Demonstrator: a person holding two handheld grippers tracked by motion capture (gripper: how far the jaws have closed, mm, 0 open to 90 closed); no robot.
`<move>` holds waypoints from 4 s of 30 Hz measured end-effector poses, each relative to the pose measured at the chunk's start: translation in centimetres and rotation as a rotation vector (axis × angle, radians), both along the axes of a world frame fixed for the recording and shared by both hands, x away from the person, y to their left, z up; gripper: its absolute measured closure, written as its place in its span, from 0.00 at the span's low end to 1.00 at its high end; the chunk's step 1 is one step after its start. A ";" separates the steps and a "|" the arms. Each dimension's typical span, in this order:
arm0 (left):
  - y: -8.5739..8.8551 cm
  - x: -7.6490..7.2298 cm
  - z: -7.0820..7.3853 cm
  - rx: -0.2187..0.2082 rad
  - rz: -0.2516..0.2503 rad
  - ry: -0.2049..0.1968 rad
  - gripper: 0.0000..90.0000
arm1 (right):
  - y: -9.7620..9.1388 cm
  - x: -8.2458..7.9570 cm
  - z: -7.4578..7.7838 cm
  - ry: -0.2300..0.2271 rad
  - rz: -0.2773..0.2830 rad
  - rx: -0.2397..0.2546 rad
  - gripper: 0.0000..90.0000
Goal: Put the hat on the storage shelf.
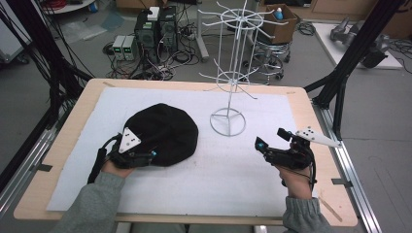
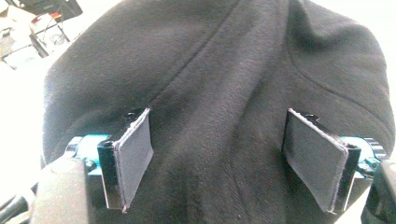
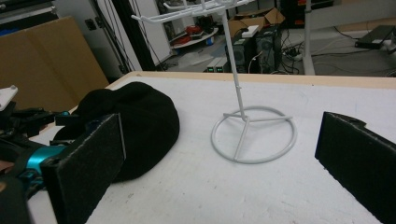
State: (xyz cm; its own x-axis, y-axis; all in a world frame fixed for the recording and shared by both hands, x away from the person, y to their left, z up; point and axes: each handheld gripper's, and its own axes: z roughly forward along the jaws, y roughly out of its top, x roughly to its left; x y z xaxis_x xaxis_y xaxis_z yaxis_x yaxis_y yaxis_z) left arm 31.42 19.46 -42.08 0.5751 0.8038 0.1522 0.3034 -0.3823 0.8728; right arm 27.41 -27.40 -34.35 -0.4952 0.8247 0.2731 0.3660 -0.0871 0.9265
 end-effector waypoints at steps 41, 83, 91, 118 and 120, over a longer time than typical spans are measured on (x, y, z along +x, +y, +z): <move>-1.9 0.7 -0.2 -0.016 0.059 -0.015 0.95 | -0.7 -0.1 0.2 -0.017 -0.015 0.058 0.01; 1.0 -0.5 11.1 -0.619 0.245 -0.187 0.96 | -1.0 -0.3 0.5 -0.032 0.008 0.115 0.01; 0.7 -1.1 12.4 -0.781 0.274 -0.271 0.96 | -1.0 -0.4 0.7 -0.038 0.011 0.123 0.01; 1.6 -0.7 19.0 -1.208 0.282 -0.350 0.96 | -1.8 -0.8 1.3 -0.065 0.017 0.158 0.01; 1.6 -0.6 19.8 -1.208 0.261 -0.354 0.96 | -1.9 -0.8 1.3 -0.066 0.021 0.161 0.01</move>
